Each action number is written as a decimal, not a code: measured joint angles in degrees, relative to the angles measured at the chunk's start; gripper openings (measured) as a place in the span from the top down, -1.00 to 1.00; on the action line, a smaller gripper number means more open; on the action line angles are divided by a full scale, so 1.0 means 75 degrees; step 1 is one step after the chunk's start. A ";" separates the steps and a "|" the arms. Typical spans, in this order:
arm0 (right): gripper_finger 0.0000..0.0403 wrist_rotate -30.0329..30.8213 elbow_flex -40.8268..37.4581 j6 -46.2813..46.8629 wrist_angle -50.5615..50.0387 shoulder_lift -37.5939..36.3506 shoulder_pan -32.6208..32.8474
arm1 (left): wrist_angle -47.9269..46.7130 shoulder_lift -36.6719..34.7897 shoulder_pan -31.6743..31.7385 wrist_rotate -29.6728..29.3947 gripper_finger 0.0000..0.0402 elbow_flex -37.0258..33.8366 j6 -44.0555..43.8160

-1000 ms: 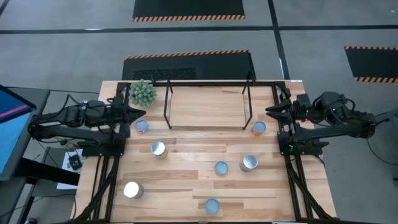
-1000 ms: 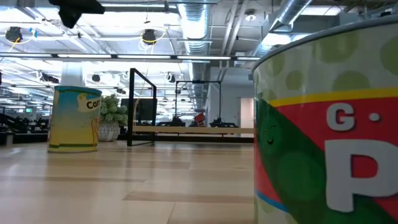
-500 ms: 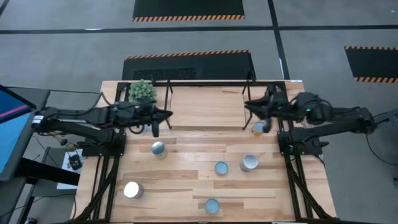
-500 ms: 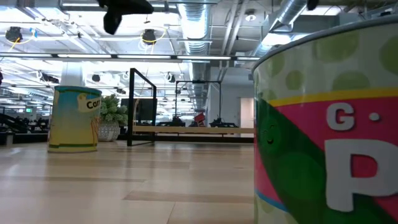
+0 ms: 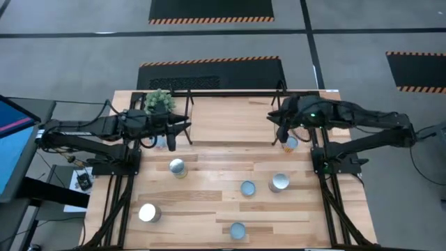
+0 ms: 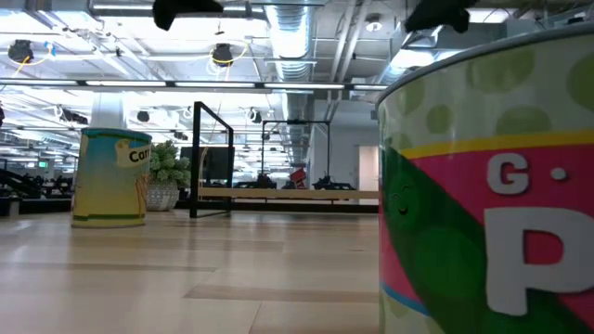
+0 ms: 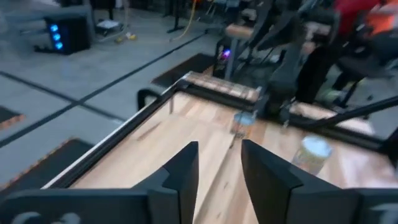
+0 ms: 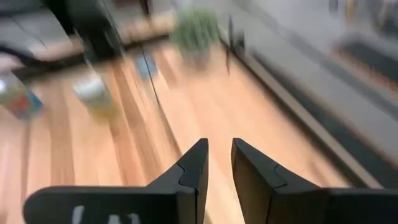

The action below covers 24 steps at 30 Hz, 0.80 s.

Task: Pick and place cans onto a shelf
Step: Put the canned black beans on the shelf

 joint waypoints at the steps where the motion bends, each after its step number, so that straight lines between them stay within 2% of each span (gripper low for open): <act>1: 0.52 -0.0006 0.0294 0.0255 -0.0675 0.0193 0.0000 | -0.0115 -0.0002 0.0000 -0.0069 0.41 0.0000 0.0010; 6: 0.52 -0.0017 0.1329 0.1842 -0.3645 0.1008 0.0029 | -0.0550 0.0040 0.0000 -0.0412 0.37 0.0000 0.0273; 11: 0.52 -0.0073 0.1347 0.3216 -0.5416 0.1426 0.0040 | -0.0593 0.0045 0.0000 -0.0499 0.37 0.0003 0.0369; 18: 0.52 -0.0313 0.0356 0.3422 -0.5244 0.1501 0.0337 | -0.0593 0.0042 0.0000 -0.0504 0.37 0.0003 0.0363; 24: 0.51 -0.0365 -0.0856 0.3412 -0.4977 0.1501 0.0749 | -0.0593 0.0042 0.0000 -0.0864 0.37 0.0003 0.0357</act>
